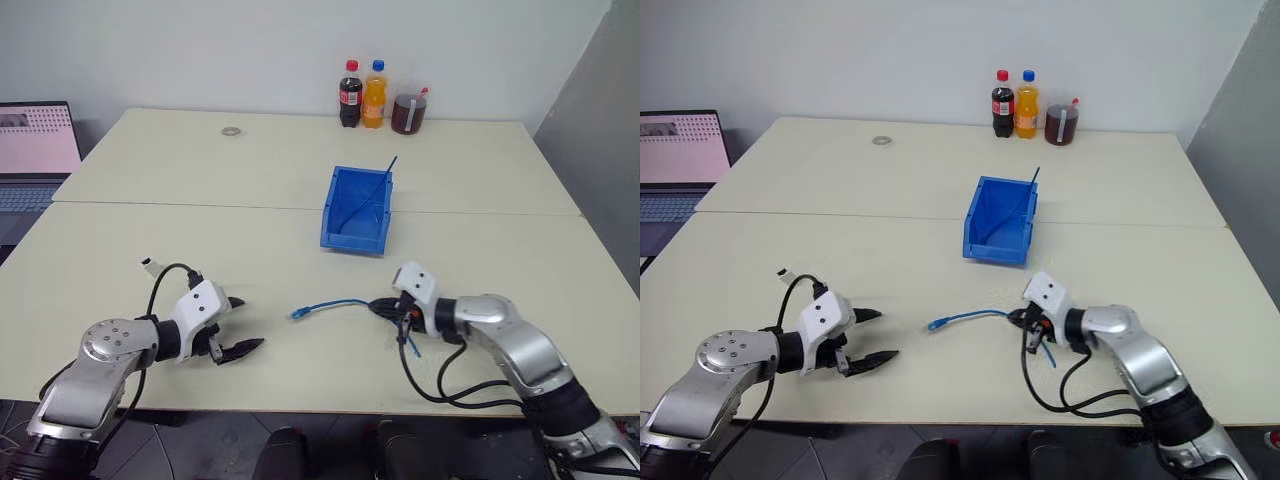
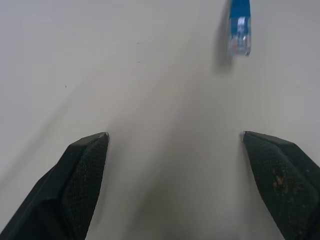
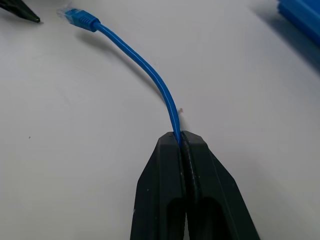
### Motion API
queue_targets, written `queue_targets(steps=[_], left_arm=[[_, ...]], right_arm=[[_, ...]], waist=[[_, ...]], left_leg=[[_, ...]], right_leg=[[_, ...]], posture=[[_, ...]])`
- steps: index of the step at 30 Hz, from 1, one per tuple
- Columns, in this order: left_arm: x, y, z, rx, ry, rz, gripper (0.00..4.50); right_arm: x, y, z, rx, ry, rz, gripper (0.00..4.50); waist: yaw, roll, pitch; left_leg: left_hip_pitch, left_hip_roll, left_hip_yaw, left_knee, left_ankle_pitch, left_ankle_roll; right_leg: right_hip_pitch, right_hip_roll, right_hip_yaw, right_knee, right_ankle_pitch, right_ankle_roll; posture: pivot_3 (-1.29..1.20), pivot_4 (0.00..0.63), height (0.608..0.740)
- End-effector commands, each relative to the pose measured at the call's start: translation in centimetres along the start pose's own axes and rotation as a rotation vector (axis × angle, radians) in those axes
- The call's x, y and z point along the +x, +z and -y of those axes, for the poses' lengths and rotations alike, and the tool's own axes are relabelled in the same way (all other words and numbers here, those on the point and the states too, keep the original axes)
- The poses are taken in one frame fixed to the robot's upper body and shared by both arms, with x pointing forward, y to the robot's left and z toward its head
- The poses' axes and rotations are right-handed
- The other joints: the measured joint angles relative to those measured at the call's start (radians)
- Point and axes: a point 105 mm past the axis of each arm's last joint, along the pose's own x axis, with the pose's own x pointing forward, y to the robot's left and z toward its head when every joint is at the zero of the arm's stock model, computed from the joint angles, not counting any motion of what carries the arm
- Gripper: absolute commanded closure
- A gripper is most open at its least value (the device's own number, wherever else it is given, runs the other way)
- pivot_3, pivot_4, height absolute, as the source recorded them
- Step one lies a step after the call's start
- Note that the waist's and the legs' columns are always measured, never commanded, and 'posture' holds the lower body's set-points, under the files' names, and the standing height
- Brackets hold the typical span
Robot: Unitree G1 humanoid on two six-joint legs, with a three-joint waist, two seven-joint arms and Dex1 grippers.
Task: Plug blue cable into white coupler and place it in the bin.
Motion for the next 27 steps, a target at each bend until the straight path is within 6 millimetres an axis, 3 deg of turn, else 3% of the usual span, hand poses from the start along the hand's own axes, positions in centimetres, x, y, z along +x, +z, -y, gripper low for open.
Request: queue_targets(steps=[1,10,18,27], left_arm=[[0.1,0.8,-0.3,0.040,0.014,0.035,0.00],[0.6,1.4,0.3,0.039,-0.007,0.052,0.00],[2.1,2.2,1.0,0.015,-0.042,0.062,0.00],[3.6,1.3,2.0,-0.037,-0.086,0.004,0.00]], right_arm=[[0.6,0.1,0.2,-0.012,-0.007,-0.013,4.48],[0.4,1.2,0.6,-0.004,-0.020,0.017,2.32],[-2.4,2.7,-0.9,-0.097,0.087,0.017,0.20],[-3.8,4.3,-0.8,-0.142,0.054,0.057,0.20]], waist=[[0.000,0.000,0.000],[-0.002,-0.001,-0.001],[-0.001,-0.001,-0.001],[-0.002,-0.001,-0.001]], left_leg=[[0.000,0.000,0.000,0.000,0.000,0.000],[0.000,0.000,0.000,0.000,0.000,0.000],[-0.001,0.000,-0.001,0.000,0.000,0.000],[0.000,-0.001,-0.001,0.000,0.000,0.000]], right_leg=[[0.000,0.000,0.000,0.000,0.000,0.000],[0.000,0.000,0.000,0.001,0.000,0.000],[0.000,0.000,0.000,0.000,0.000,0.000],[0.000,0.001,0.000,0.001,0.000,0.000]], posture=[[0.00,0.150,0.740],[0.00,0.150,0.740],[0.00,0.150,0.740],[0.00,0.150,0.740]])
